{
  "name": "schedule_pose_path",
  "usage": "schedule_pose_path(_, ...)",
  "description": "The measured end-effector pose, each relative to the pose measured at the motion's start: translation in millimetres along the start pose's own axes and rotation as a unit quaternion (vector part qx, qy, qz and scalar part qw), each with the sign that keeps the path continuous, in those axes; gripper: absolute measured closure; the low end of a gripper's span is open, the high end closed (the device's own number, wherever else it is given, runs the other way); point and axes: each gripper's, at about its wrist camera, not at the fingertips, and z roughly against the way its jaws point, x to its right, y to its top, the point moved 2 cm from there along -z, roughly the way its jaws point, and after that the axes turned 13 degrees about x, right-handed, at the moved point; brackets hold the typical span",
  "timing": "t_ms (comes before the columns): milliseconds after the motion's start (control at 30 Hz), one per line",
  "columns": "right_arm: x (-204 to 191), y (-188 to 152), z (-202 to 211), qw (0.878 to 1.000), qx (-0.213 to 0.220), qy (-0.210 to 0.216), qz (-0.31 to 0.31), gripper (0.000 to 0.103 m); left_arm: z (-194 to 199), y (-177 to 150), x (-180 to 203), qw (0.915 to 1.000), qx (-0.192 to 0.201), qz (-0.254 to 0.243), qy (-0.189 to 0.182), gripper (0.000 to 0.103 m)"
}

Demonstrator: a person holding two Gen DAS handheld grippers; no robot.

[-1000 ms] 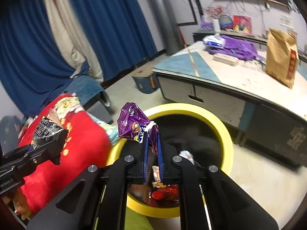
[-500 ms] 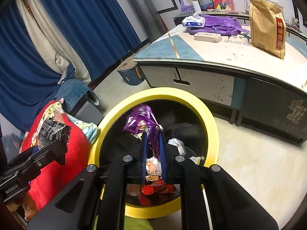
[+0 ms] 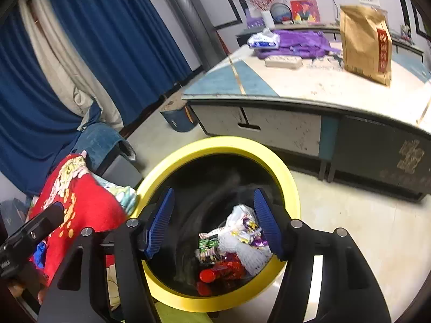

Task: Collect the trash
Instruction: 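Move both tools back over the bed toward the blue glove and chocolate bar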

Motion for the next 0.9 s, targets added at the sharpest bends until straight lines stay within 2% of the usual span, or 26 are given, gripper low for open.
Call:
schedule_pose_path(333,-43,4,16,0.998,0.022,0.050,0.029,0.039,37,8,-25,0.9978,0.048,0.004,0.045,0.011)
schedule_pose_path(533,-76,-2,25,0.994,0.024,0.084,0.062,0.035,58,10,-50,0.9937,0.074,0.006,0.084,0.011)
schedule_pose_path(900,-137,-24,31,0.982,0.006,0.146,0.121,0.034,97,13,-107,0.9828,0.102,0.050,0.145,0.011)
